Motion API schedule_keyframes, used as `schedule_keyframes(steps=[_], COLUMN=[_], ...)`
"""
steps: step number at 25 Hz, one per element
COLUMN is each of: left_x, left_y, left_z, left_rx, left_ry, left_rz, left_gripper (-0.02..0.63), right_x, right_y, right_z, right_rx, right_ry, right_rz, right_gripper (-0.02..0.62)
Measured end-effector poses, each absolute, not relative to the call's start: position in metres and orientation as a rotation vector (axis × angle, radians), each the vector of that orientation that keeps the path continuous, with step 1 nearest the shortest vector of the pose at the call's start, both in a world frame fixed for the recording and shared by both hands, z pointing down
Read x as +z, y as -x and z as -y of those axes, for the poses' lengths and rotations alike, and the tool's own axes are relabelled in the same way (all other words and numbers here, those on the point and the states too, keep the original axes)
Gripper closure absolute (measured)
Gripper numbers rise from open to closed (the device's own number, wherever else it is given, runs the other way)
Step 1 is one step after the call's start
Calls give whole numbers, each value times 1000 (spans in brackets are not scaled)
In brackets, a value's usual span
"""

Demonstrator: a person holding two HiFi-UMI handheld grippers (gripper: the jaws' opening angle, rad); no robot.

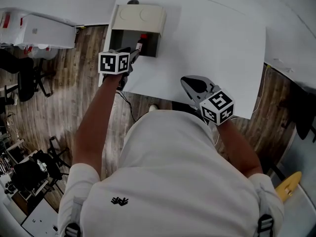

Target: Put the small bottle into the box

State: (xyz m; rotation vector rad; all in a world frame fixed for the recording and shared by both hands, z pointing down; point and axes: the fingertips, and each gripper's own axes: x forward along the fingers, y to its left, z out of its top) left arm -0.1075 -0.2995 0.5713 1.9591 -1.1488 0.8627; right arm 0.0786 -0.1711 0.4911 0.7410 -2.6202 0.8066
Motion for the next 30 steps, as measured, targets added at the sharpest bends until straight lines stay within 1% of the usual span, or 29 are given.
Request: schedule_keyframes(steps=[5,6,10,17,23,30], left_x=[554,552,543,505,484,478], left_y=[111,111,113,112,125,138], left_z=[261,252,211,150,100,54], left_rx=[813,806,722,432,400,380], left_ry=[-2054,-2067,-2112,-2193,-2255,-2297], left_rz=[1113,1099,1029,938,904,872], left_gripper=[577,595,600,600,601,601], right_x=[486,485,482,476,474,477], right_y=[-64,-61,-46,-19,6,22], right_z=[160,158,147,120,87,44], right_rx=[761,754,730,697,679,680], right_ry=[-751,-755,-773,-789,-803,-842], right_rz=[2615,2615,2613,2617,2608,2590], right_gripper=[586,586,586,586,586,588])
